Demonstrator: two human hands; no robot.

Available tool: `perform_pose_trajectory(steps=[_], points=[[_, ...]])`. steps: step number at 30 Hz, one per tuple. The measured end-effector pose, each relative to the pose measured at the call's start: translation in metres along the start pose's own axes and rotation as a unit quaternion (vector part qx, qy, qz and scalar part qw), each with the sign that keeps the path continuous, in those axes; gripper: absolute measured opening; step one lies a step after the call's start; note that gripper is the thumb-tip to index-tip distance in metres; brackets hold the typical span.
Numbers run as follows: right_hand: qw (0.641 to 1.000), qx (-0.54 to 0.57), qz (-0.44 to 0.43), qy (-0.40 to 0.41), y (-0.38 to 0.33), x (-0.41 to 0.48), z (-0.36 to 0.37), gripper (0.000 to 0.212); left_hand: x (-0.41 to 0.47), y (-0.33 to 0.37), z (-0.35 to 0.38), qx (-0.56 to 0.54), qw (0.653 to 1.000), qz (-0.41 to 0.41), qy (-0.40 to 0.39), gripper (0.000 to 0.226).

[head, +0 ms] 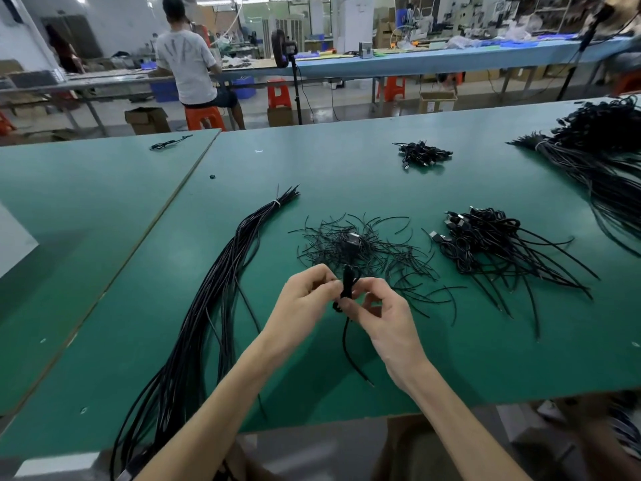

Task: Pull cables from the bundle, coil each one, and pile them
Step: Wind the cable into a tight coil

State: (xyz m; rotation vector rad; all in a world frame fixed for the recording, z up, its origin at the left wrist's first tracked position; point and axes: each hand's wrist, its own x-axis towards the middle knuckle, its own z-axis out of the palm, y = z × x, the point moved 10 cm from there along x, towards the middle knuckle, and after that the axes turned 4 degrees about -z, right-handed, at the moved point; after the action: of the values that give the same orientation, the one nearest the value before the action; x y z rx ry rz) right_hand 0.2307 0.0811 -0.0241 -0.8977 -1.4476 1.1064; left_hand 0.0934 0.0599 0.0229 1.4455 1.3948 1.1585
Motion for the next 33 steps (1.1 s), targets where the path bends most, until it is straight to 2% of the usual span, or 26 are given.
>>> perform_pose_trajectory(steps=[4, 7, 9, 11, 14, 17, 19, 21, 24, 28, 30, 33], points=[[0.998, 0.056, 0.03, 0.031, 0.006, -0.001, -0.005, 0.016, -0.005, -0.002, 0.021, -0.074, 0.992, -0.083, -0.064, 0.023], [0.998, 0.05, 0.031, 0.035, 0.008, -0.001, -0.006, 0.015, -0.004, -0.001, 0.02, -0.057, 0.992, -0.098, -0.057, 0.024], [0.995, 0.084, 0.042, 0.022, 0.008, -0.002, -0.002, 0.017, -0.003, 0.007, 0.016, 0.039, 0.997, -0.052, -0.03, 0.023], [0.992, 0.112, 0.056, 0.022, 0.009, -0.003, -0.001, 0.027, -0.003, 0.016, 0.008, 0.12, 0.993, 0.008, 0.019, 0.021], [0.989, 0.129, 0.066, -0.003, 0.004, -0.006, 0.004, 0.028, -0.008, 0.037, -0.003, 0.157, 0.978, 0.121, 0.06, 0.019], [0.982, 0.169, 0.085, -0.022, 0.001, -0.006, 0.01, 0.056, -0.021, 0.057, 0.016, 0.294, 0.921, 0.255, 0.02, 0.012], [0.979, 0.182, 0.089, -0.012, 0.002, -0.005, 0.009, 0.057, -0.026, 0.054, 0.029, 0.339, 0.897, 0.282, -0.016, 0.011], [0.979, 0.186, 0.087, -0.008, 0.002, -0.005, 0.008, 0.052, -0.026, 0.045, 0.032, 0.324, 0.904, 0.277, -0.043, 0.012], [0.984, 0.16, 0.077, -0.019, 0.002, -0.004, 0.007, 0.045, -0.018, 0.033, 0.021, 0.265, 0.934, 0.233, -0.061, 0.016], [0.995, 0.076, 0.042, -0.041, -0.002, -0.004, 0.009, 0.032, -0.008, 0.01, 0.012, 0.224, 0.961, 0.15, -0.065, 0.027], [0.996, 0.068, 0.032, -0.047, -0.003, -0.004, 0.01, 0.023, -0.004, -0.004, 0.009, 0.194, 0.974, 0.098, -0.067, 0.033], [0.998, 0.048, 0.018, -0.039, -0.005, -0.002, 0.007, 0.007, 0.003, -0.021, 0.0, 0.175, 0.983, 0.033, -0.04, 0.03]])
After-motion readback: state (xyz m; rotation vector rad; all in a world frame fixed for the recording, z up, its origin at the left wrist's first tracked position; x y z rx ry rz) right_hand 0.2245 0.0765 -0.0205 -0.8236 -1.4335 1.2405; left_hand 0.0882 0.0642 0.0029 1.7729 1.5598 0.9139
